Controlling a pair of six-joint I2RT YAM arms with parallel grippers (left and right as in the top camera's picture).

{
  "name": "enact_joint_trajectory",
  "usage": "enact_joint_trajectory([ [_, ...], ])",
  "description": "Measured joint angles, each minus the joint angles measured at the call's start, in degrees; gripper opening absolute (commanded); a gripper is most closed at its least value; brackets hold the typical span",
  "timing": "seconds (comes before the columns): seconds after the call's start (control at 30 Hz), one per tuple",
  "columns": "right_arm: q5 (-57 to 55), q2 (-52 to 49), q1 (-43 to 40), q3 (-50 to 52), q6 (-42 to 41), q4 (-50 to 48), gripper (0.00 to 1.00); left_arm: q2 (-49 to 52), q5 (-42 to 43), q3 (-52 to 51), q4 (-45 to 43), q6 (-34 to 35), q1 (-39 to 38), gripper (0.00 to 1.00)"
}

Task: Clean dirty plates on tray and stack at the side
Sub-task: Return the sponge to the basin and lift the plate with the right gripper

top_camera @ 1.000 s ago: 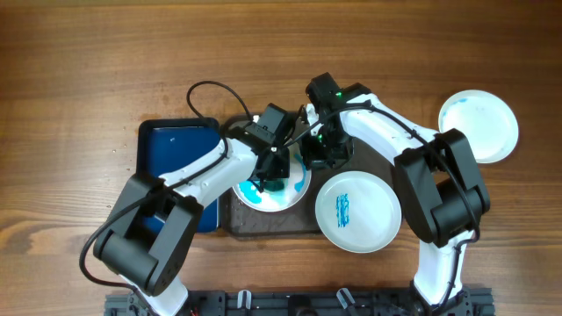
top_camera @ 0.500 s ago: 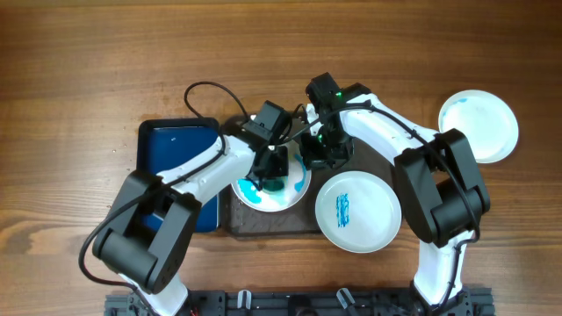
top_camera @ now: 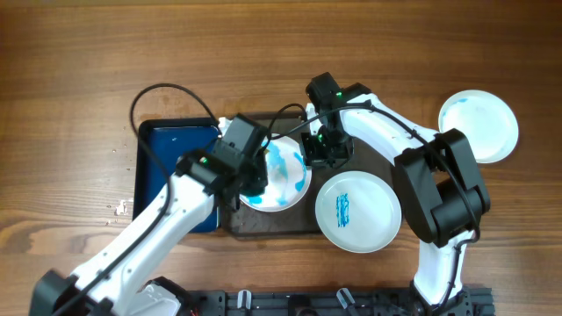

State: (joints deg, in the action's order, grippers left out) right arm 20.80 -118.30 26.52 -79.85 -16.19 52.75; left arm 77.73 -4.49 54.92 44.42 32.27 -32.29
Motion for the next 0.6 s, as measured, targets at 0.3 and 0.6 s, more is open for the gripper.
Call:
enact_joint_trajectory([
  [0.3, -11.1, 5.5, 0.0, -7.5, 0.7, 4.5, 0.05, -2.8, -6.7, 0.0, 10.2, 3.0, 9.6, 0.04],
  [0.6, -22.0, 22.0, 0.0, -8.8, 3.1, 5.6, 0.05, -2.8, -6.6, 0.0, 10.9, 3.0, 15.1, 0.04],
])
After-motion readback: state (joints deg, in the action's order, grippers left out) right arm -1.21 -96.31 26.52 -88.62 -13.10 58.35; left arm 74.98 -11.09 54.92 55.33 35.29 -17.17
